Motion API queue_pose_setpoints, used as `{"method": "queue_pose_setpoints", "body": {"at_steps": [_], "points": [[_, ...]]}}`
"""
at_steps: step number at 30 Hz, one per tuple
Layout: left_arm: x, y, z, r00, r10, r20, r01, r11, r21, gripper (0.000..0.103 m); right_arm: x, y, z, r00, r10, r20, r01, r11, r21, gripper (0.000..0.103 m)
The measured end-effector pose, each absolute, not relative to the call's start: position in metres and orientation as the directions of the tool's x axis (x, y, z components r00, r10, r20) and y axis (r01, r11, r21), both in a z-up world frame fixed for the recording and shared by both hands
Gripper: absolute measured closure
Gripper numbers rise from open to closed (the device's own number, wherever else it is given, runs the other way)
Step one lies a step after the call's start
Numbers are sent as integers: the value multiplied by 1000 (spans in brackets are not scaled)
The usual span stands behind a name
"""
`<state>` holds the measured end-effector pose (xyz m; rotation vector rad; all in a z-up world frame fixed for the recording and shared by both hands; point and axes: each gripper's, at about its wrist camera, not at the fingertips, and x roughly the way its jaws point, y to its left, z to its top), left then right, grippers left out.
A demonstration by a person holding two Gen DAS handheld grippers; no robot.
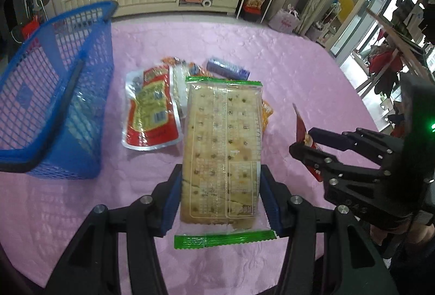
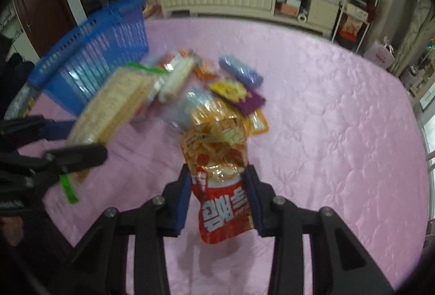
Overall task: Organize snacks
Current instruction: 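Carry the cracker pack and red snack bag toward the basket with both grippers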
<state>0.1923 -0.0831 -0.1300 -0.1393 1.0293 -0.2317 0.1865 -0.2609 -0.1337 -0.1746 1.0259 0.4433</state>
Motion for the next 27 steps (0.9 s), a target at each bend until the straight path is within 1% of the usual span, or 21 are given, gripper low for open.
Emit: {"method": "queue_pose_setpoints", "body": {"at_steps": [6,15,22,27], "points": [[179,-62,-97,557,-259,-789,131,966,-224,52,171,-236,-89,492,304,-816,-454,889,58,61],[171,-6,-58,637,-216,-740,99,975,-199,52,161,-194,-36,566,354,-744,-480,876,51,61],[164,41,-34,680,-166,-714,59,983,-171,52,167,-159,-18,580,412,-703,-498,862,95,61],[162,69,-27,703,-107,-703,20,991,-130,52,170,-128,-13,563,446,-696,-530,841,110,61]]}}
